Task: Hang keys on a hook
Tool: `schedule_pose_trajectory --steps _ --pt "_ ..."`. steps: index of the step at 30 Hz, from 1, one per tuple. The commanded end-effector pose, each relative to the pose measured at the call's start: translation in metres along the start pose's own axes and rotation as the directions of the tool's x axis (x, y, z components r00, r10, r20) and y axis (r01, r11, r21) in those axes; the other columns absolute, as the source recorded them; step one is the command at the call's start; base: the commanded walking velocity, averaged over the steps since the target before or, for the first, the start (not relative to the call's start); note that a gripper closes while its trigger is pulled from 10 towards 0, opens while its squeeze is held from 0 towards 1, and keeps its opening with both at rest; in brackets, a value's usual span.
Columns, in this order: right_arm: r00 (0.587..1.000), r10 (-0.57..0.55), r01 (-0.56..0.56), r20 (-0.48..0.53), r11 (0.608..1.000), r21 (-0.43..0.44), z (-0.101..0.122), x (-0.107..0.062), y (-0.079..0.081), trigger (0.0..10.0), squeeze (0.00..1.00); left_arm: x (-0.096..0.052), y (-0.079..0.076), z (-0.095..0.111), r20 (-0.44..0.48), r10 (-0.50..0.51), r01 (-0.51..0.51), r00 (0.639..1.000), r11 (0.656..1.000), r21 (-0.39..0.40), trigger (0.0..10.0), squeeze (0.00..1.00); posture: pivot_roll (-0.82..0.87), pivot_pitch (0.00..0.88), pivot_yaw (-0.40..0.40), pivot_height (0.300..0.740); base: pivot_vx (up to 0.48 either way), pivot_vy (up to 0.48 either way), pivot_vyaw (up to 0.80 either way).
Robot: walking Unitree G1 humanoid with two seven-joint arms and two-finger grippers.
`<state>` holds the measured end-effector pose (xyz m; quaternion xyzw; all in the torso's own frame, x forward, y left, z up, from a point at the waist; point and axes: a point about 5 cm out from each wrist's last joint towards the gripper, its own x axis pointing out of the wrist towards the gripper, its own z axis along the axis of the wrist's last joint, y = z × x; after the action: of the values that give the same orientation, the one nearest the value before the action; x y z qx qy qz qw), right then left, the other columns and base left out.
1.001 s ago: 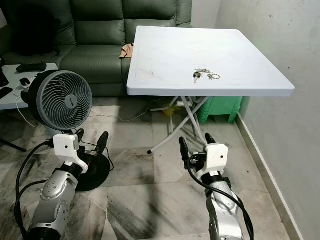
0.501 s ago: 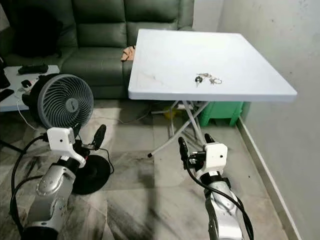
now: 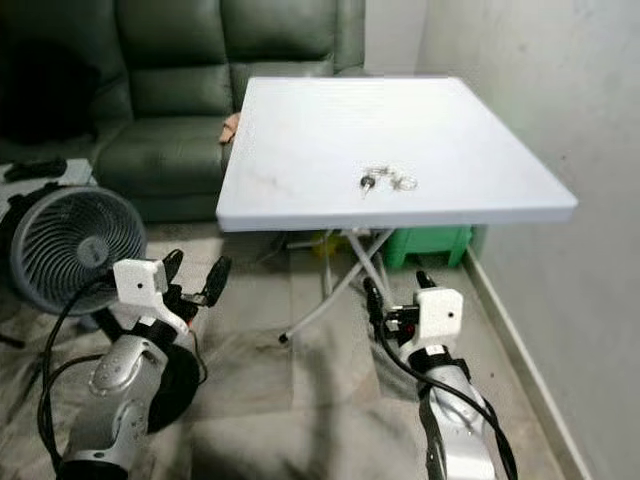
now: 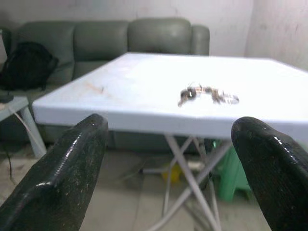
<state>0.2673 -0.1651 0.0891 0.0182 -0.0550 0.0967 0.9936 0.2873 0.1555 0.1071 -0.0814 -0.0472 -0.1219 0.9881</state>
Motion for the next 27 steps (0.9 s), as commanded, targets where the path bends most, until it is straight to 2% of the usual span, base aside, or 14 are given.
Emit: schedule_pose_trajectory --steps 1,6,11,13,18,23,27 --pt "1.0 0.021 -0.021 -0.005 1.0 0.02 -0.0004 0.0026 0.009 10.0 0.0 -0.0043 0.0083 -0.0007 -0.018 0.026 -0.026 1.0 1.0 0.008 10.0 0.0 -0.05 0.0 -0.005 0.74 0.401 0.0 0.0" --pt "1.0 0.025 -0.025 -0.009 0.999 0.021 -0.0005 0.0025 0.0091 10.0 0.0 -0.0039 0.0071 -0.0008 -0.02 0.024 -0.024 1.0 1.0 0.002 10.0 0.0 -0.05 0.0 -0.005 0.74 0.399 0.0 0.0" --pt "0.999 0.031 -0.031 -0.007 0.999 0.021 -0.0003 0.0027 0.0094 10.0 0.0 -0.0036 0.0064 -0.001 -0.022 0.023 -0.023 0.999 1.0 0.0 10.0 0.0 -0.04 0.0 -0.009 0.74 0.387 0.24 0.0" --pt "0.999 0.04 -0.04 -0.016 0.999 -0.013 -0.0004 0.0038 0.0097 10.0 0.0 -0.0035 0.0056 -0.0014 -0.025 0.019 -0.019 1.0 1.0 0.0 10.0 0.0 -0.04 0.0 -0.01 0.74 0.384 0.24 0.0" --pt "0.999 0.052 -0.052 -0.017 0.998 -0.03 0.0006 0.0043 0.0109 10.0 0.0 -0.0033 0.0048 -0.0019 -0.027 0.014 -0.014 1.0 1.0 0.0 10.0 0.0 -0.04 0.0 -0.01 0.74 0.387 0.241 0.71" --pt "0.998 0.065 -0.065 -0.017 0.998 -0.004 0.0 0.0044 0.0122 10.0 0.0 -0.0028 0.0038 -0.0022 -0.03 0.011 -0.011 0.999 1.0 0.003 10.0 0.0 -0.04 0.0 -0.012 0.74 0.383 0.241 0.8" --pt "0.999 0.049 -0.049 -0.022 0.999 0.012 -0.0006 0.0043 0.0102 10.0 0.0 -0.0025 0.0036 -0.0018 -0.027 0.012 -0.012 1.0 1.0 0.002 10.0 0.0 -0.04 0.0 -0.012 0.74 0.383 0.183 0.0"
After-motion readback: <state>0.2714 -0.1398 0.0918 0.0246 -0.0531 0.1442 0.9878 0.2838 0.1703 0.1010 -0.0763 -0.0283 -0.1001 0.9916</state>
